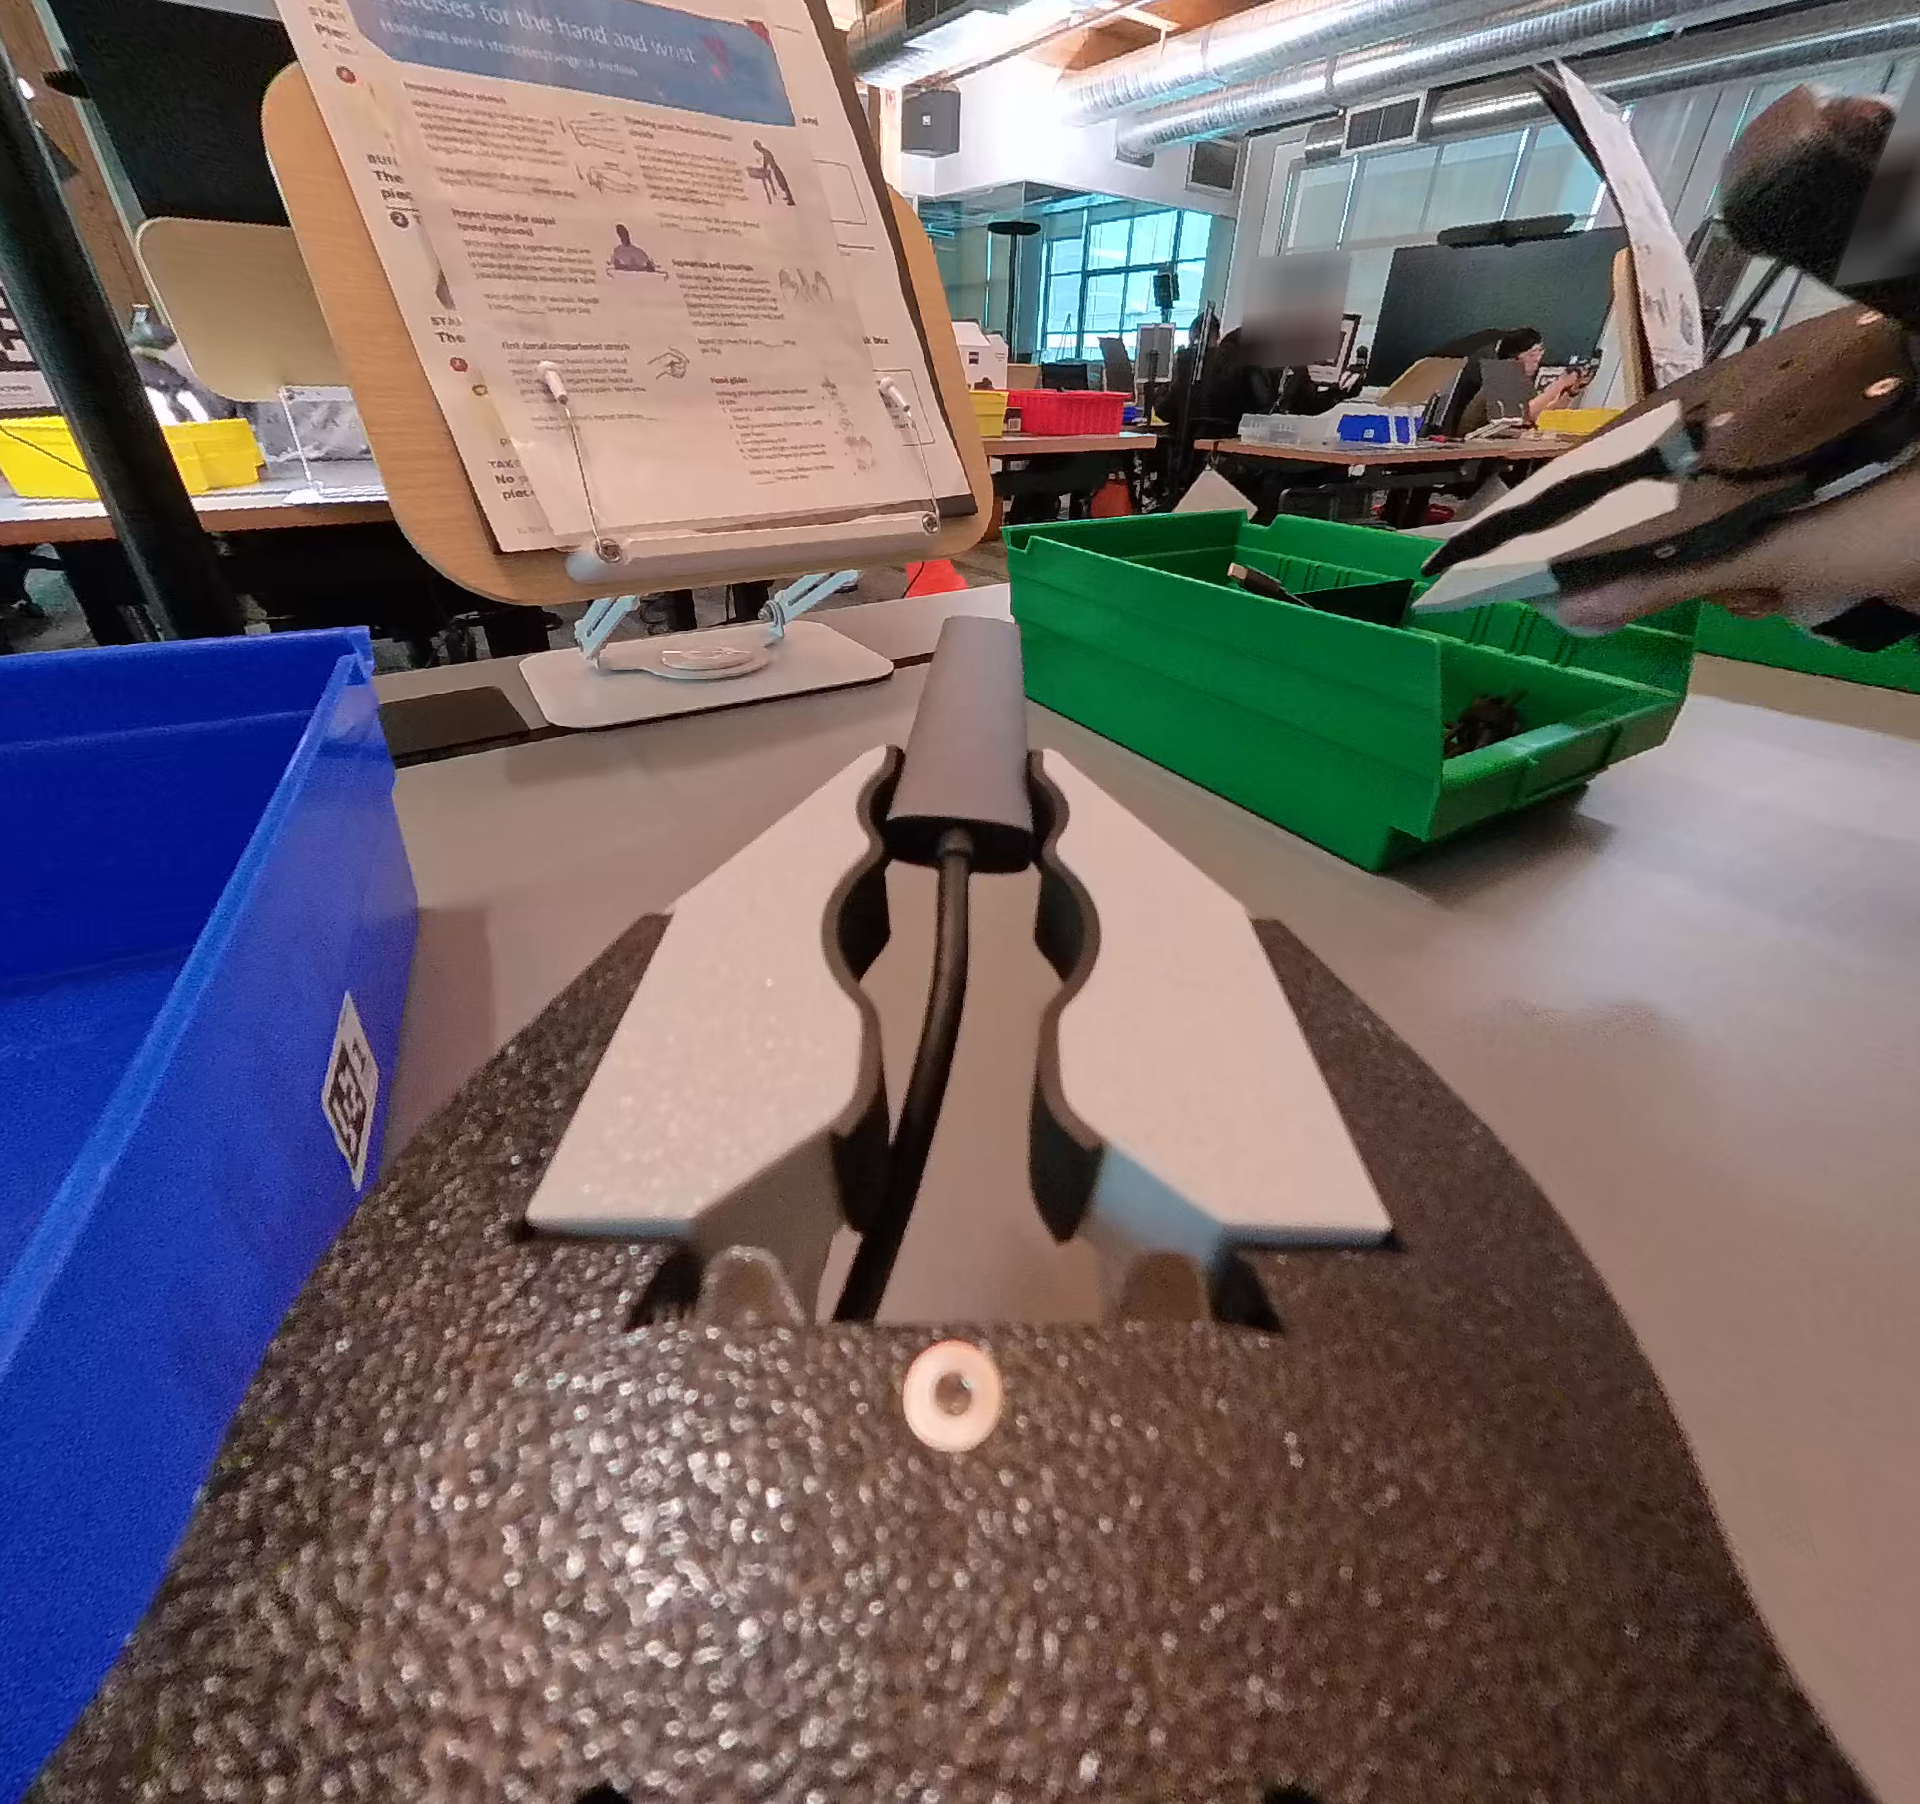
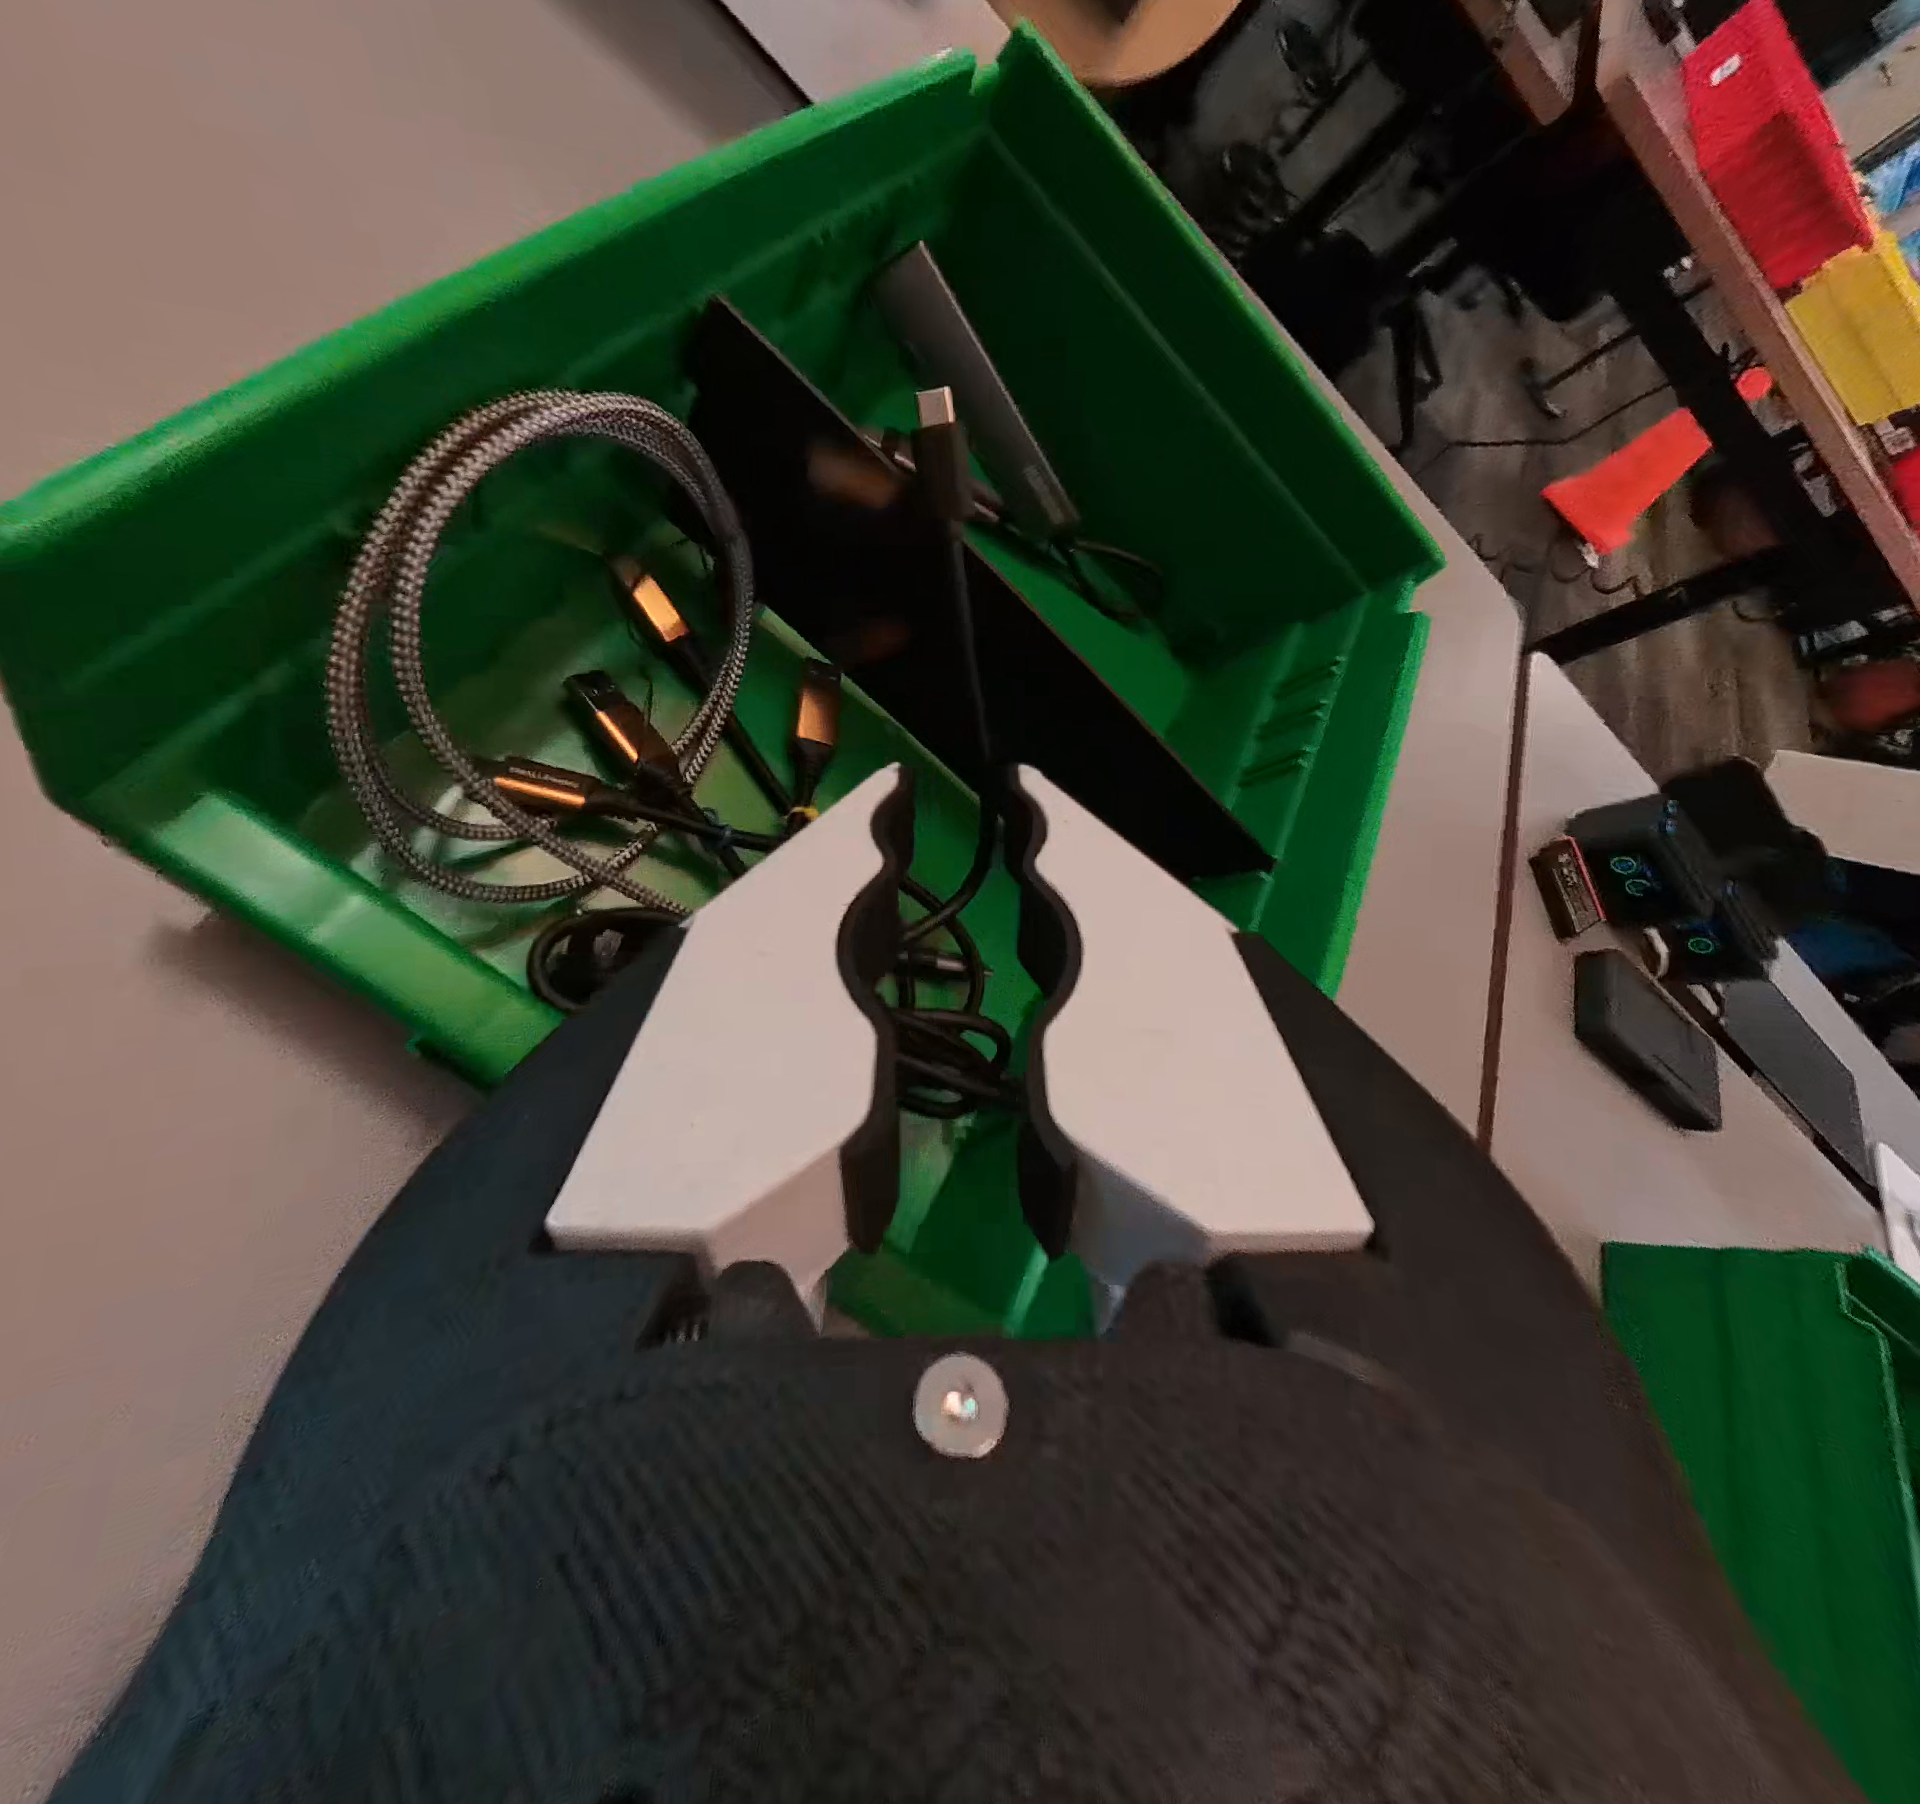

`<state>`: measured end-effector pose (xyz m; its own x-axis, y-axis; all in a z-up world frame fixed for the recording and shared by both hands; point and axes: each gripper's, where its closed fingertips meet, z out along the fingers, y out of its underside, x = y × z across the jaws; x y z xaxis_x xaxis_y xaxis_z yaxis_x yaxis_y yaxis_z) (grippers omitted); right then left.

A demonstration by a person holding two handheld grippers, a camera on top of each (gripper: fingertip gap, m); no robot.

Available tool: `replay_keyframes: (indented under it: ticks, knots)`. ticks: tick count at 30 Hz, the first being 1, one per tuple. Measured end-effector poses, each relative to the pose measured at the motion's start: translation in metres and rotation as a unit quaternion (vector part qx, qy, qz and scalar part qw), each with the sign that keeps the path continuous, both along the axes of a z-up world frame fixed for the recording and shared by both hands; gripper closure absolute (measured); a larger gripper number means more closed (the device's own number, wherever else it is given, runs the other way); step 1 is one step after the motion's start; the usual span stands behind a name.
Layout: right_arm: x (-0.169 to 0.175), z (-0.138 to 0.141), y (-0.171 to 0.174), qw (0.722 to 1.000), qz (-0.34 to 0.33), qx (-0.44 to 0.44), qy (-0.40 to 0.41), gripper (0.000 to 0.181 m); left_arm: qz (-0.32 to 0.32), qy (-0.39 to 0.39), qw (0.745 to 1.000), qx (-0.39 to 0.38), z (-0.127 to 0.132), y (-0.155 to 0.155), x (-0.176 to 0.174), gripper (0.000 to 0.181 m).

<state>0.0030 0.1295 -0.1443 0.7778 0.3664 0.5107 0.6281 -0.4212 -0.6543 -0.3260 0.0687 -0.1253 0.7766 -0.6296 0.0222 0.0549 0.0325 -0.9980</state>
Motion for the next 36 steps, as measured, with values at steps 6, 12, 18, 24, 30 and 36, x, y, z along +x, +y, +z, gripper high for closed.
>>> replay_keyframes:
  ticks: [6, 12, 18, 24, 30, 36]
  knots:
    - [-0.06, 0.008, -0.002, 0.993, 0.069, 0.015, 0.093, 0.135, -0.025, -0.004, 1.0, 0.01, 0.003, -0.003, 0.004, 0.159]
    - [-0.209, 0.045, -0.081, 0.891, 0.307, -0.074, 0.327, 0.091, -0.237, -0.019, 0.967, 0.094, 0.027, -0.059, 0.042, 0.16]
    - [-0.247, 0.057, -0.137, 0.822, 0.416, -0.134, 0.366, 0.086, -0.383, -0.054, 0.917, 0.099, 0.043, -0.099, 0.046, 0.16]
    - [-0.26, 0.065, -0.154, 0.822, 0.472, -0.035, 0.317, 0.118, -0.403, -0.061, 0.91, 0.072, 0.038, -0.102, 0.052, 0.159]
    - [-0.268, 0.063, -0.162, 0.812, 0.486, -0.031, 0.321, 0.148, -0.411, -0.06, 0.907, 0.064, 0.034, -0.104, 0.056, 0.159]
    - [-0.272, 0.056, -0.175, 0.794, 0.507, -0.084, 0.325, 0.158, -0.438, -0.063, 0.895, 0.063, 0.033, -0.113, 0.058, 0.159]
